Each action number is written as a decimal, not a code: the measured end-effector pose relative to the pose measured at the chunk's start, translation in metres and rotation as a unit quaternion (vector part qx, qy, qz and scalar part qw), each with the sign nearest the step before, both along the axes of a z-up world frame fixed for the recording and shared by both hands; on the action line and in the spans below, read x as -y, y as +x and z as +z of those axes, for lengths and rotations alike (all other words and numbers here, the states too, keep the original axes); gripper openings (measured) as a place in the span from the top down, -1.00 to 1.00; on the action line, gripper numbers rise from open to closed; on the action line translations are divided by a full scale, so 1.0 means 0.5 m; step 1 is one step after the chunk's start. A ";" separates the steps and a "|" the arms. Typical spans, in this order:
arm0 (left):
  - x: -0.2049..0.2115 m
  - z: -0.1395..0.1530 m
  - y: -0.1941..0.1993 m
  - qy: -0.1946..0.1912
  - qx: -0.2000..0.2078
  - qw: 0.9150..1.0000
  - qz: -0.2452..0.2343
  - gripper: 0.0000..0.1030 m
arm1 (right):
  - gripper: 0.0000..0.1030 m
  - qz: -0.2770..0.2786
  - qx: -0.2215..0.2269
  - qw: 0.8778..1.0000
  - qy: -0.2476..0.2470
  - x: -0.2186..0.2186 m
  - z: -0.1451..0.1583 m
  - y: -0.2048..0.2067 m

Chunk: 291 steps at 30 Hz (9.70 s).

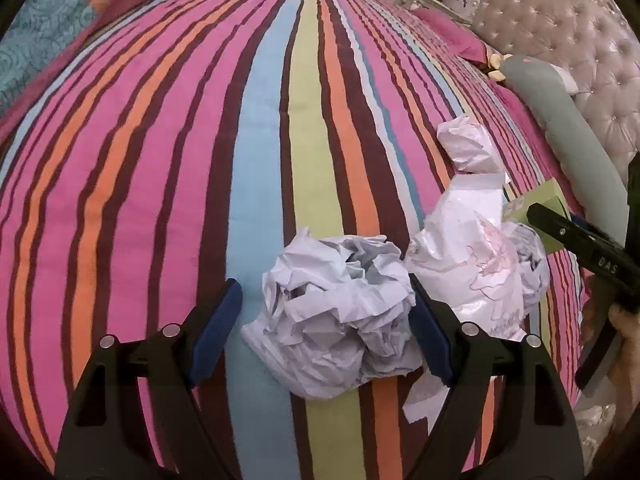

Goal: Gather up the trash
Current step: 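Grasp the crumpled white paper with the left tool while the right tool grasps the green box, then carry the paper ball and green box down over the white mesh wastebasket, then open both tools to drop the paper ball and green box into the wastebasket, then move both tools back up to the white packets on the bed, then grasp the white plastic packet with the left tool while the right tool grasps the crumpled paper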

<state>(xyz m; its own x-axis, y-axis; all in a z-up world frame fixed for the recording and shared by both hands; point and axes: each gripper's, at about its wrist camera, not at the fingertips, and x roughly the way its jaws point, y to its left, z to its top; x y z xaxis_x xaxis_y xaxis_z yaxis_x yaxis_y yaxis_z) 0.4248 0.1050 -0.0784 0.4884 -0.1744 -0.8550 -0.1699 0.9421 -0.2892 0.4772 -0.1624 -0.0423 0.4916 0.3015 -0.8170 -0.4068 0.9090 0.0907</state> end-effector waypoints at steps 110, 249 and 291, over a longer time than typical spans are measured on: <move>0.235 -0.299 -0.745 0.016 -0.273 0.958 -0.088 -0.01 | -0.25 -0.100 -0.321 0.942 0.009 0.025 -0.354 -0.746; 0.179 0.057 -0.420 0.070 0.041 0.997 -0.001 -0.55 | -0.74 -0.130 0.021 0.988 0.080 0.118 -0.022 -0.496; 0.224 0.035 -0.095 0.103 0.031 0.992 -0.072 -0.55 | -0.74 -0.057 -0.059 0.987 0.137 0.047 -0.024 -0.156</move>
<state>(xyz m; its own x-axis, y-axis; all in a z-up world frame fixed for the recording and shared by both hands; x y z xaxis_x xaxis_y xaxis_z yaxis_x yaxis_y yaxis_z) 0.3773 -0.0069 -0.0609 0.5244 -0.0711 -0.8485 -0.0172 0.9954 -0.0940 0.3994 -0.1858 -0.0543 0.4422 0.4675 -0.7655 -0.2744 0.8830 0.3808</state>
